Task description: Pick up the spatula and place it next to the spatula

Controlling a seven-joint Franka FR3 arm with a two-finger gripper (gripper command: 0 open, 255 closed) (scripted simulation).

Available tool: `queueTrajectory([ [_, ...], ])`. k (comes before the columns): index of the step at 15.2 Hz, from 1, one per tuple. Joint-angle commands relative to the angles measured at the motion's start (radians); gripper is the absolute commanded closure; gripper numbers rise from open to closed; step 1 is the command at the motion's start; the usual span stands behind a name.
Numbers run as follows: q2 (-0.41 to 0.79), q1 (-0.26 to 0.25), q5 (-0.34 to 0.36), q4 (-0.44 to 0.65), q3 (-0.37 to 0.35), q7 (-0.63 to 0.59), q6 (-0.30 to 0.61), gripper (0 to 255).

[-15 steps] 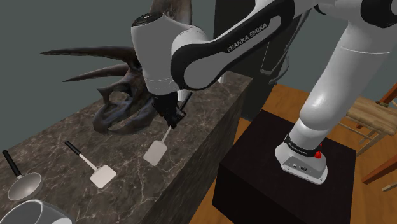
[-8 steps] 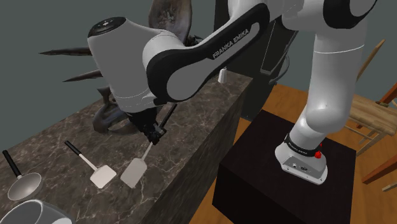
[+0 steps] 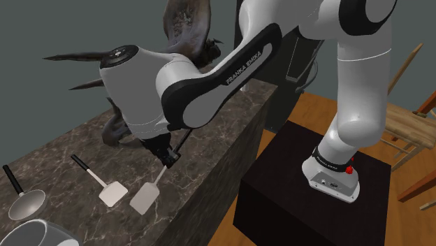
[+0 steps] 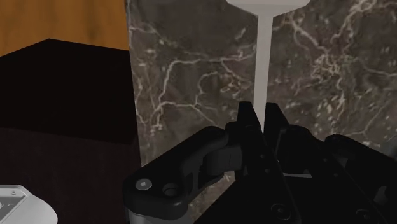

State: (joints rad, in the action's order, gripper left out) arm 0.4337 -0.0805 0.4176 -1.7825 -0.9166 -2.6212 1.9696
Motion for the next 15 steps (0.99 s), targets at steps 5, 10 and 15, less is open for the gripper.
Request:
queueTrajectory([
  [5, 0.036, -0.015, 0.036, -0.035, 0.024, -0.025, 0.059, 255],
  [10, 0.043, -0.018, 0.043, -0.04, 0.028, -0.03, 0.068, 255],
  [15, 0.043, -0.018, 0.043, -0.04, 0.028, -0.029, 0.068, 0],
])
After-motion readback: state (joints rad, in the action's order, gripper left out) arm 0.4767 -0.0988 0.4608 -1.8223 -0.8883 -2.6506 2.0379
